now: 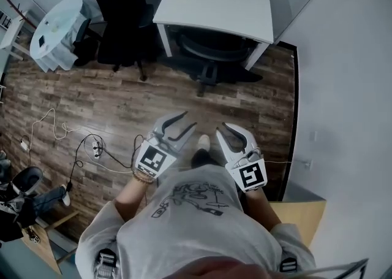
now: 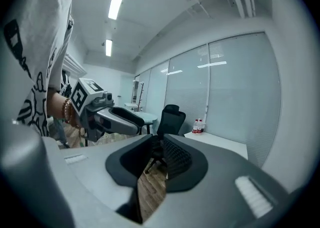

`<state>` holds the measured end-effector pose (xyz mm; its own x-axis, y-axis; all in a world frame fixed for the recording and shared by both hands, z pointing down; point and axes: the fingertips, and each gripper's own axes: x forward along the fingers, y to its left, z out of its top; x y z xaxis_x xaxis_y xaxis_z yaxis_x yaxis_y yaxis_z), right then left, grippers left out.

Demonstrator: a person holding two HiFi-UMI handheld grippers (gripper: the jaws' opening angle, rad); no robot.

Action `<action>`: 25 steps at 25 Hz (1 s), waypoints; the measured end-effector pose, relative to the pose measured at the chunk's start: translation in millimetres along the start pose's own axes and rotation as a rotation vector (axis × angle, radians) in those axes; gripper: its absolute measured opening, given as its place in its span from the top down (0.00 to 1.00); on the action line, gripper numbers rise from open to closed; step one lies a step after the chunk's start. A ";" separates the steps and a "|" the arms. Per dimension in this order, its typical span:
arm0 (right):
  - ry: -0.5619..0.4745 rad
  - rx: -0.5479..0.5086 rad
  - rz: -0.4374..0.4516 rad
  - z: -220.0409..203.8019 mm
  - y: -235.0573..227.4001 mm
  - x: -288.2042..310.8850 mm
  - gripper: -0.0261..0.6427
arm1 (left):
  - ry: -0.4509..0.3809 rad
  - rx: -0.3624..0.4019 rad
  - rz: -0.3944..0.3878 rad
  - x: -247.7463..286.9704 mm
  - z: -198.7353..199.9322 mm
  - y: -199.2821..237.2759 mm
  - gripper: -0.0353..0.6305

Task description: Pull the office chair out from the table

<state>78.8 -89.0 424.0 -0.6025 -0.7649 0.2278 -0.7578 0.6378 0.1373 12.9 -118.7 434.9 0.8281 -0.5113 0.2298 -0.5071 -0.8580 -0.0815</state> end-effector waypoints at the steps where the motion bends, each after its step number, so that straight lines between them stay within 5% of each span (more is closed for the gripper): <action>1: 0.024 -0.025 0.003 -6.3 -9.9 5.5 0.84 | 0.017 0.018 -0.004 11.1 -4.2 6.4 0.70; 14: 0.306 -0.392 0.021 -96.4 -124.0 91.8 0.72 | 0.346 0.370 -0.018 125.1 -99.3 105.4 0.62; 25: 0.519 -0.510 0.107 -180.3 -194.1 156.6 0.66 | 0.605 0.619 -0.118 197.8 -171.9 168.2 0.55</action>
<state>176.6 -316.3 606.9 -0.3748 -0.6357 0.6748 -0.4149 0.7659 0.4911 50.3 -355.7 633.4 0.5088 -0.4544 0.7312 -0.0597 -0.8660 -0.4966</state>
